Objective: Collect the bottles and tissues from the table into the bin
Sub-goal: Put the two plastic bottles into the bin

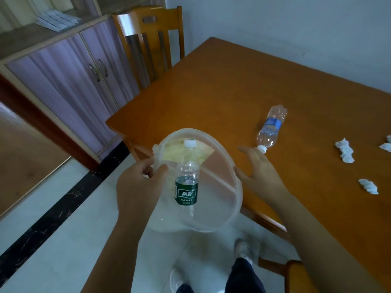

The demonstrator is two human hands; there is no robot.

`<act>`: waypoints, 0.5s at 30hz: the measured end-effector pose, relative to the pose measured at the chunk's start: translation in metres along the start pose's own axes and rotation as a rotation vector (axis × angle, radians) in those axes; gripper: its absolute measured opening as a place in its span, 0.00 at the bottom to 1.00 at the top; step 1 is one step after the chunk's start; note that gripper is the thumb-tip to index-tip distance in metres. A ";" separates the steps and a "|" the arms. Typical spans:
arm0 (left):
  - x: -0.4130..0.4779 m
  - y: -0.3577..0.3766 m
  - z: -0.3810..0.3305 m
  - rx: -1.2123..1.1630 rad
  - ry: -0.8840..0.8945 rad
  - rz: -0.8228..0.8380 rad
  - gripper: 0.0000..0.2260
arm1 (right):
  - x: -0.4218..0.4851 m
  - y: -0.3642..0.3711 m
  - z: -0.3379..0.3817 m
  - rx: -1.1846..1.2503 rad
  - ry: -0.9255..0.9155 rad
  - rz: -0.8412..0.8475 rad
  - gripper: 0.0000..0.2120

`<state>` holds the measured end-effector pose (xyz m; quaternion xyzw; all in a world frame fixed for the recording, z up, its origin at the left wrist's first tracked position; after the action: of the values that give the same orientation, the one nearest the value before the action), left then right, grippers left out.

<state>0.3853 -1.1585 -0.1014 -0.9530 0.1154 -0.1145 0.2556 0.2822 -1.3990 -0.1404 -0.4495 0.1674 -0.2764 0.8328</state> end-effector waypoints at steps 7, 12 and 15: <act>-0.010 0.019 -0.021 0.124 -0.079 -0.148 0.14 | 0.058 -0.021 -0.058 -0.099 -0.134 0.029 0.22; -0.024 0.038 -0.039 0.177 -0.132 -0.275 0.12 | 0.105 -0.032 -0.103 -0.185 -0.259 0.120 0.21; -0.032 0.048 -0.049 0.199 -0.171 -0.343 0.12 | 0.131 -0.036 -0.123 -0.208 -0.301 0.174 0.22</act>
<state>0.3337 -1.2130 -0.0897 -0.9350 -0.0824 -0.0860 0.3339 0.3097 -1.5752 -0.1806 -0.5532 0.1070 -0.1141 0.8182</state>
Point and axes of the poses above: each hand's wrist, its own x-axis towards the middle knuckle, its own y-axis out of the palm, z = x × y, the point moved 4 cm from there along x, towards the middle knuckle, and after that the axes turned 13 degrees about y, right-handed, at the moved point
